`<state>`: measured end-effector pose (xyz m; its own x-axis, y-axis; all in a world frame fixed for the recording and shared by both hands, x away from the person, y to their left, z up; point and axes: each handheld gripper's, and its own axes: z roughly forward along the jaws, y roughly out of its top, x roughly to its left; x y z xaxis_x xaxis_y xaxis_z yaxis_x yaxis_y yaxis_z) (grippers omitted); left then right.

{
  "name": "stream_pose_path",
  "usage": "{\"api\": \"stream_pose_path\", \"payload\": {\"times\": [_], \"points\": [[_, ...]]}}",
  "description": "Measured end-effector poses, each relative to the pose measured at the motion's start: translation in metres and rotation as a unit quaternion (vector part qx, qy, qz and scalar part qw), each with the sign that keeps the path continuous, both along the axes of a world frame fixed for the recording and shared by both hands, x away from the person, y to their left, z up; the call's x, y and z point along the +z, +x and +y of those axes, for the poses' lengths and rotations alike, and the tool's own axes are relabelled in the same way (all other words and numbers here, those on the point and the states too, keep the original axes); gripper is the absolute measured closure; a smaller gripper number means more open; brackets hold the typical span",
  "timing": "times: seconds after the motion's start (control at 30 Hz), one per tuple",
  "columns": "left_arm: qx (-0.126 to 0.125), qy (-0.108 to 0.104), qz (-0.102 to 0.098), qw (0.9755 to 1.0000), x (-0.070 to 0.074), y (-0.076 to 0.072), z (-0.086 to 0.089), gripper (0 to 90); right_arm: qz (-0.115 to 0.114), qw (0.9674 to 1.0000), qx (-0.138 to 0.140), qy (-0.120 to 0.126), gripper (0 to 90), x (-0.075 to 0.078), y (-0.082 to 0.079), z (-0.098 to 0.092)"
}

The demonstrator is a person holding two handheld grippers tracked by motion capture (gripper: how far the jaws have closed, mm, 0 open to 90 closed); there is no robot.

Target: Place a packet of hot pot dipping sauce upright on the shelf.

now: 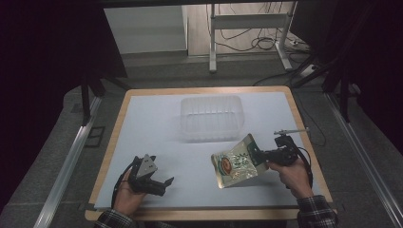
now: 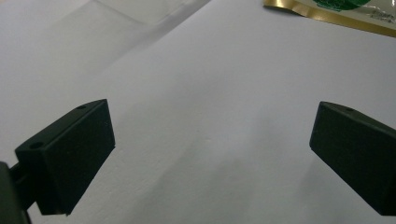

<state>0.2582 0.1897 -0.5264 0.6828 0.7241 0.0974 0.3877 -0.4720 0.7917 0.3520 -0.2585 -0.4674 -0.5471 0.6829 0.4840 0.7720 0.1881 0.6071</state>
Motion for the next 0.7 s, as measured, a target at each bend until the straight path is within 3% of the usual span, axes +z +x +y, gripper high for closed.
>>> {"api": "stream_pose_path", "payload": {"times": [0.07,0.27,0.7], "points": [[-0.001,0.001,0.001,1.0,0.0,0.0,0.0,0.0,0.009,0.9997,0.001,0.023,89.0,0.006,0.001,0.001],[-0.002,0.003,-0.001,1.0,0.0,0.0,0.0,0.0,0.017,0.9986,0.008,0.049,89.1,0.016,0.001,0.008],[-0.001,0.002,-0.002,1.0,0.0,0.0,0.0,0.0,0.001,0.9983,0.018,0.056,89.1,0.047,-0.002,0.027]]}}
